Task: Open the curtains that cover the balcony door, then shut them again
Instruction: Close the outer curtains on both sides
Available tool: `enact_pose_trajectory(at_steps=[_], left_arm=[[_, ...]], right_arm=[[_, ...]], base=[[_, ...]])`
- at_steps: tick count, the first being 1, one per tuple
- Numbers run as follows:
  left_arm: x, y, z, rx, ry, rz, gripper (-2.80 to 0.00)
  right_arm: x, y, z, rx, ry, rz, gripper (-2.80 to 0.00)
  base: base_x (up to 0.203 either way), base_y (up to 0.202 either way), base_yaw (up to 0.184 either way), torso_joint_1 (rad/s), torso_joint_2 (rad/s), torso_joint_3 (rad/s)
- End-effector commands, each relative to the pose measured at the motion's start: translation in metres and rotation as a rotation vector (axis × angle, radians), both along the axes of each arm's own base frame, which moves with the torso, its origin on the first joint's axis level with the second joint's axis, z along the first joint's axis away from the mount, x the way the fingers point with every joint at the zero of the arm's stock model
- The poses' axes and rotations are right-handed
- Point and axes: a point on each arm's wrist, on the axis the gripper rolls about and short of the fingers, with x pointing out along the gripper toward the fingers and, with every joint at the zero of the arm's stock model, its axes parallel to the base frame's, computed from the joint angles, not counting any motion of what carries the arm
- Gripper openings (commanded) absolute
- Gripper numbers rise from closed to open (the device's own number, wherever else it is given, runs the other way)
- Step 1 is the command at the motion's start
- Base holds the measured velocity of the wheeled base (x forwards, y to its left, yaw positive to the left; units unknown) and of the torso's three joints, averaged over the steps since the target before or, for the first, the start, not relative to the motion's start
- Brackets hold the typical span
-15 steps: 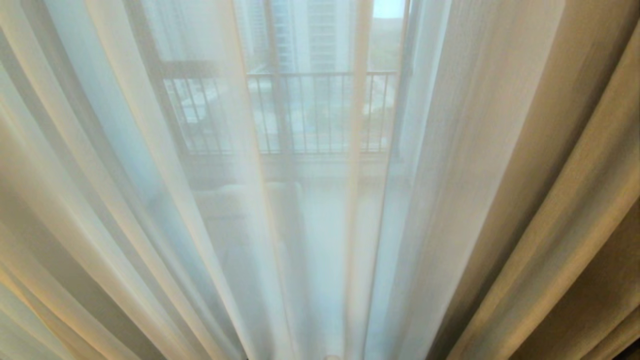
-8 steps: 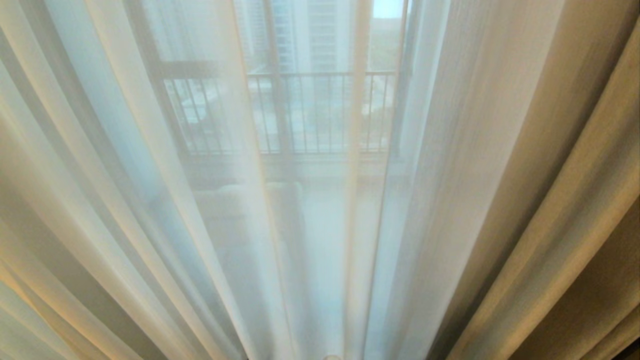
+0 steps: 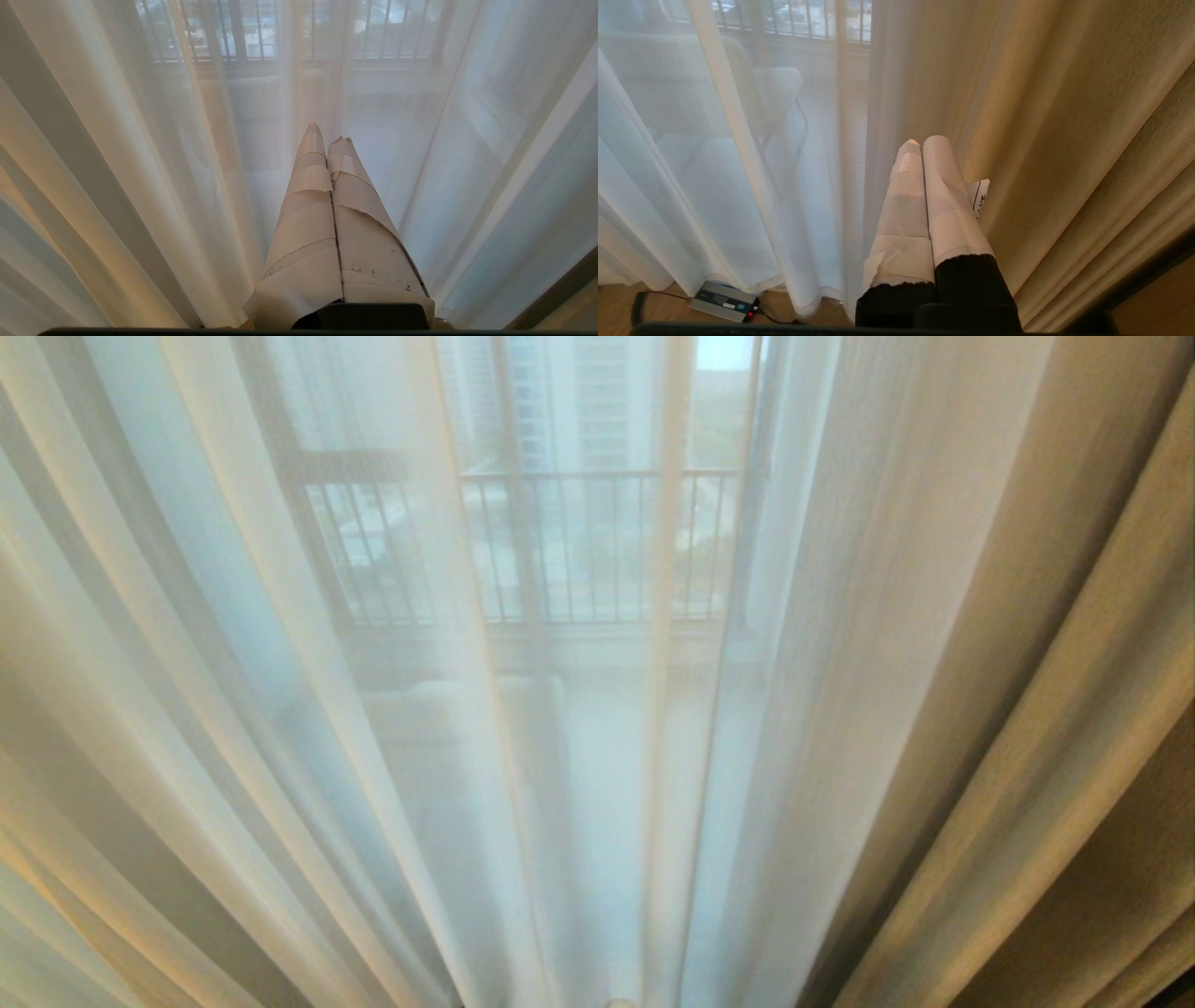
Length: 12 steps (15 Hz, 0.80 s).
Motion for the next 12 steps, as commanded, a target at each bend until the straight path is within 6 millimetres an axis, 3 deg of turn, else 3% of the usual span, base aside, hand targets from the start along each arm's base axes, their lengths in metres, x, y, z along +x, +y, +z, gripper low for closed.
enact_pose_trajectory(at_steps=[1,5,10,11,12], left_arm=[[0.0,0.0,0.0,0.0,-0.002,0.0,-2.8],[0.0,0.0,0.0,0.0,-0.002,0.0,-2.8],[0.0,0.0,0.0,0.0,-0.002,0.0,-2.8],[0.0,0.0,0.0,0.0,-0.002,0.0,-2.8],[0.0,0.0,0.0,0.0,-0.002,0.0,-2.8]], right_arm=[[0.0,0.0,0.002,-0.018,-0.009,0.002,-2.8],[0.007,0.001,0.052,0.021,-0.016,0.009,-2.8],[0.042,-0.002,0.168,0.112,-0.127,-0.117,-2.8],[0.051,-0.004,0.186,0.119,-0.146,-0.132,0.0],[0.061,-0.006,0.201,0.122,-0.164,-0.139,0.0]], base=[[0.0,0.0,0.0,0.0,0.0,0.0],[0.0,0.0,0.0,0.0,0.0,0.0],[0.0,0.0,0.0,0.0,0.0,0.0],[0.0,0.0,0.0,0.0,0.0,0.0],[0.0,0.0,0.0,0.0,0.0,0.0]])
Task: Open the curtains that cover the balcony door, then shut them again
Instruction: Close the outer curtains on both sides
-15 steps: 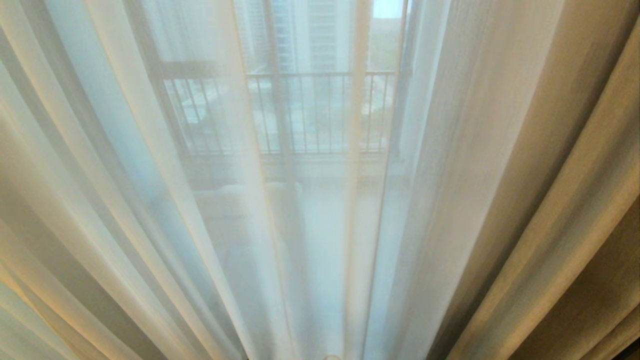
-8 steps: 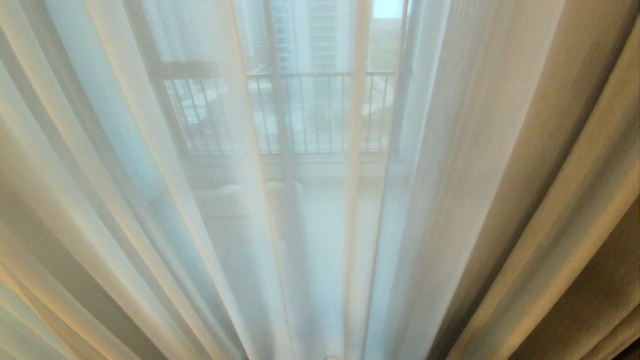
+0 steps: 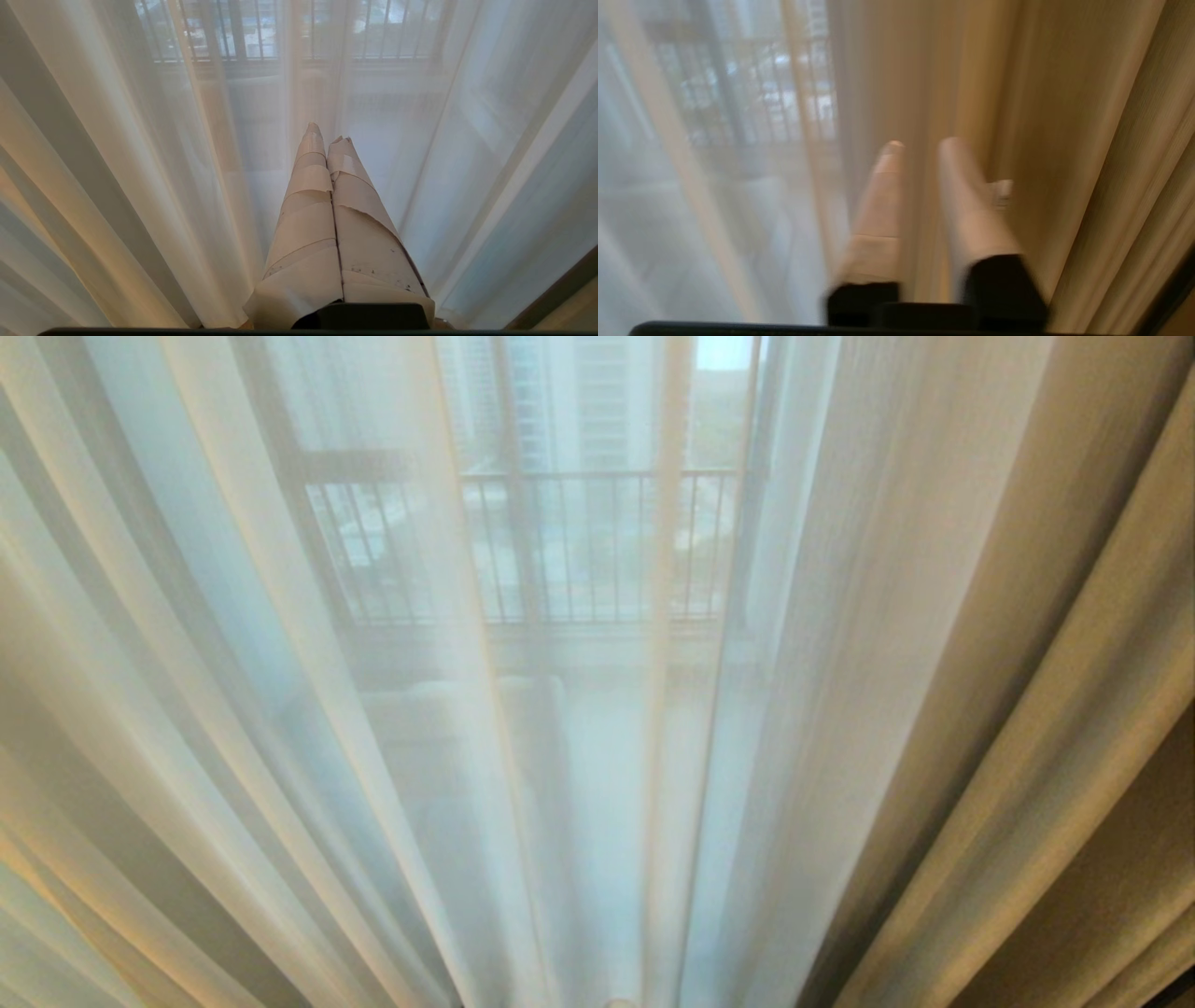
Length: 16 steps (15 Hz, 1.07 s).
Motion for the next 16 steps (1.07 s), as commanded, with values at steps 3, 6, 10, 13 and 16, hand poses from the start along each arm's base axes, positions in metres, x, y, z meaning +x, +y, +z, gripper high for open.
enact_pose_trajectory(at_steps=[3,6,10,13,16], left_arm=[[0.0,0.0,0.0,0.0,-0.001,0.0,-2.8],[0.0,0.0,0.0,0.0,0.0,0.0,-2.8],[0.0,0.0,0.0,0.0,-0.001,0.0,-2.8],[0.0,0.0,0.0,0.0,-0.001,0.0,-2.8],[0.0,0.0,0.0,0.0,-0.001,0.0,-2.8]], right_arm=[[0.058,-0.011,0.064,0.01,-0.008,-0.03,0.0],[0.077,-0.015,0.086,0.007,-0.029,-0.03,0.0],[0.091,-0.018,0.098,0.027,-0.032,-0.029,0.0],[0.101,-0.02,0.103,0.028,-0.03,-0.034,0.0],[0.125,-0.028,0.107,0.027,-0.032,-0.06,0.0]], base=[[0.0,0.0,0.0,0.0,0.0,0.0],[0.0,0.0,0.0,0.0,0.0,0.0],[0.0,0.0,0.0,0.0,0.0,0.0],[0.0,0.0,0.0,0.0,0.0,0.0],[0.0,0.0,0.0,0.0,0.0,0.0]])
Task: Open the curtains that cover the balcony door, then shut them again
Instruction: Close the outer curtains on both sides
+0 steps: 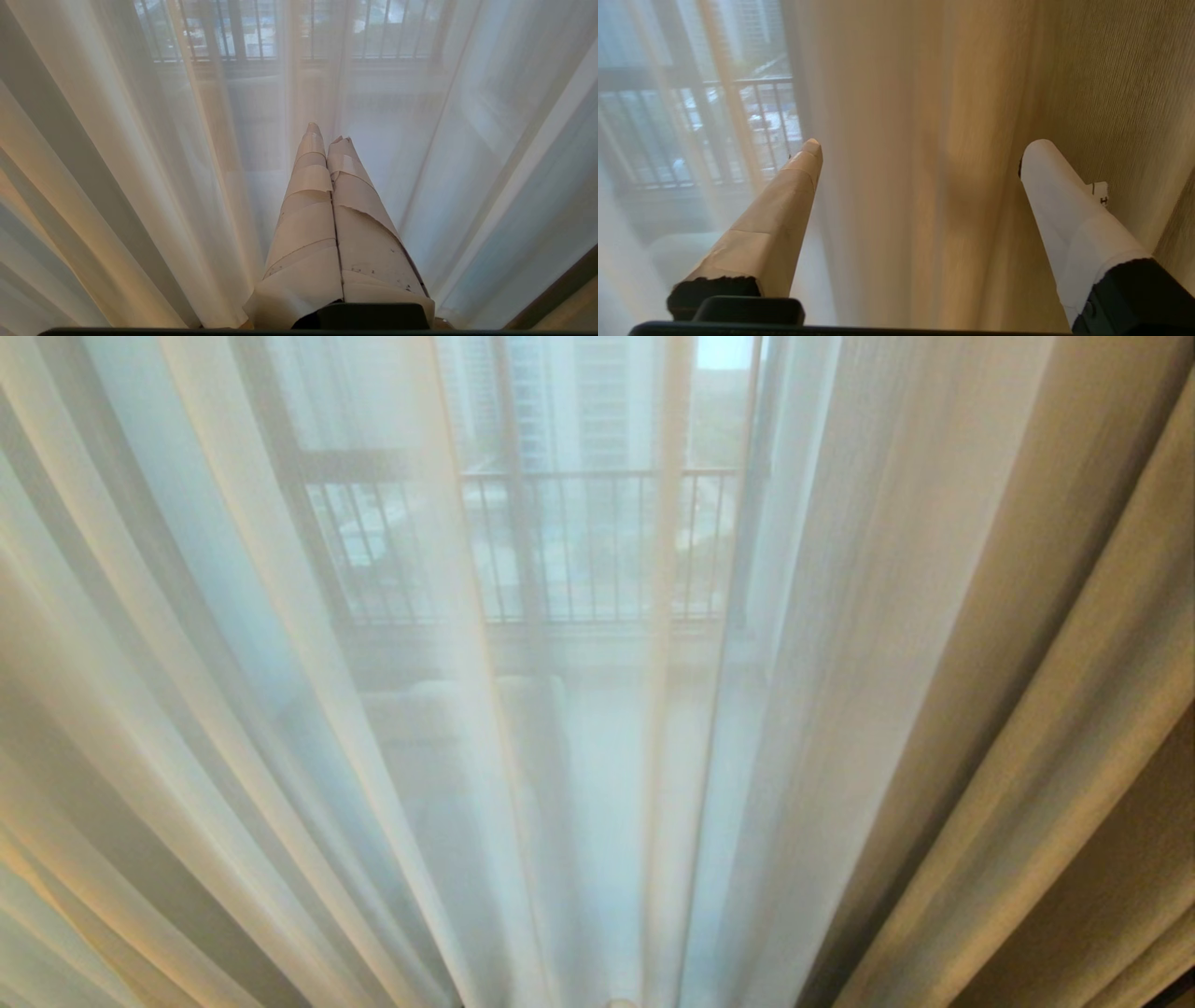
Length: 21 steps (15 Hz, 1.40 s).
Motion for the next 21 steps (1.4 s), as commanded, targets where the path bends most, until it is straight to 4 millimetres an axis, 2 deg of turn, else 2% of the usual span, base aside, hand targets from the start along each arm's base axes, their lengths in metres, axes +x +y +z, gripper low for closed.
enact_pose_trajectory(at_steps=[1,7,12,15,21], left_arm=[[0.0,0.0,0.0,0.0,-0.001,0.0,-2.8],[0.0,0.0,0.0,0.0,-0.001,0.0,-2.8],[0.0,0.0,0.0,0.0,-0.001,0.0,-2.8],[0.0,0.0,0.0,0.0,-0.001,0.0,-2.8],[0.0,0.0,0.0,0.0,-0.001,0.0,-2.8]], right_arm=[[0.031,-0.011,0.001,0.006,0.028,-0.029,0.0],[0.101,-0.042,0.014,0.022,0.009,-0.084,0.0],[0.142,-0.055,0.012,0.069,-0.019,-0.068,0.0],[0.154,-0.058,0.009,0.062,-0.058,-0.061,0.0],[0.157,-0.059,0.008,0.054,-0.067,-0.053,0.0]], base=[[0.0,0.0,0.0,0.0,0.0,0.0],[0.0,0.0,0.0,0.0,0.0,0.0],[0.0,0.0,0.0,0.0,0.0,0.0],[0.0,0.0,0.0,0.0,0.0,0.0],[0.0,0.0,0.0,0.0,0.0,0.0]])
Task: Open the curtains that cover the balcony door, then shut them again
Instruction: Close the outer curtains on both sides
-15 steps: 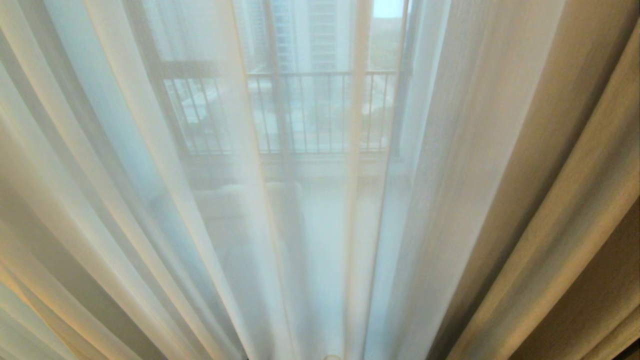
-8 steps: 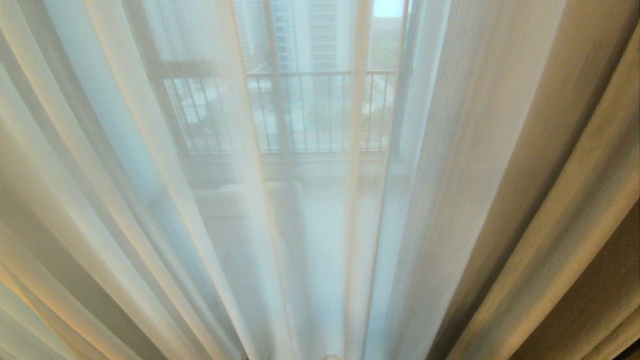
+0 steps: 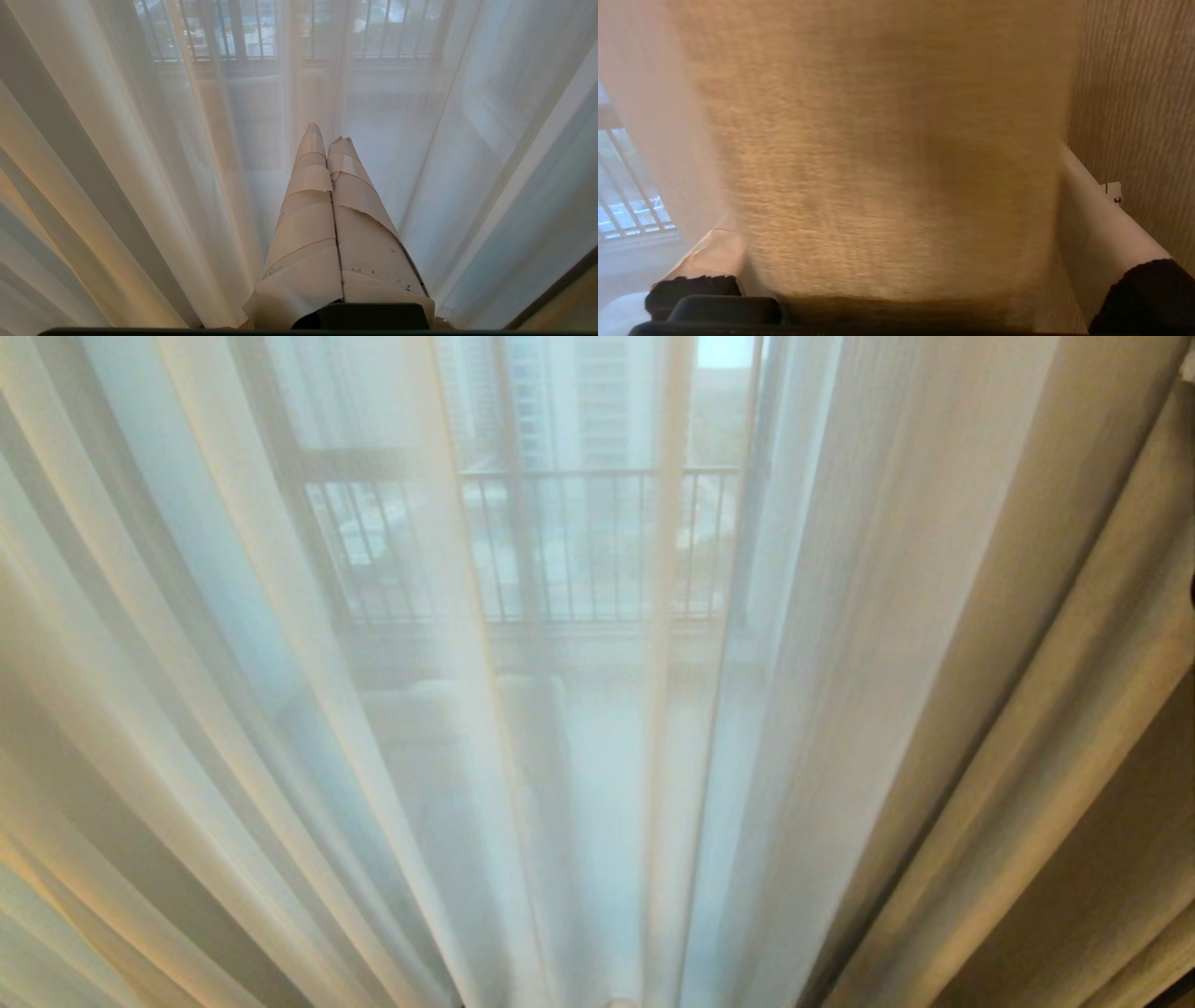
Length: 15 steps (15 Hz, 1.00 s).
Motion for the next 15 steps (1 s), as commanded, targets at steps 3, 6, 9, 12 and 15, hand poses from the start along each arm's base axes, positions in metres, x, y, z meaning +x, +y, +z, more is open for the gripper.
enact_pose_trajectory(at_steps=[3,6,9,12,15], left_arm=[[0.0,0.0,0.0,-0.001,-0.001,0.002,-2.8],[0.0,0.0,0.0,-0.001,-0.001,0.0,-2.8],[0.0,0.0,0.0,-0.001,-0.001,0.0,-2.8],[0.0,0.0,0.0,-0.001,-0.001,0.0,-2.8],[0.0,0.0,0.0,-0.001,-0.001,0.0,-2.8]], right_arm=[[0.002,0.001,-0.002,-0.017,-0.006,0.023,-2.8],[-0.004,0.003,0.002,-0.019,-0.023,0.026,-2.8],[-0.019,0.007,0.006,-0.025,-0.04,0.026,-2.8],[-0.039,0.016,0.012,-0.035,-0.065,0.043,-2.8],[-0.058,0.034,0.018,-0.046,-0.1,0.099,-2.8]], base=[[0.0,0.0,0.0,0.0,0.0,0.0],[0.0,0.0,0.0,0.0,0.0,0.0],[0.0,0.0,0.0,0.0,0.0,0.0],[0.0,0.0,0.0,0.0,0.0,0.0],[0.0,0.0,0.0,0.0,0.0,0.0]])
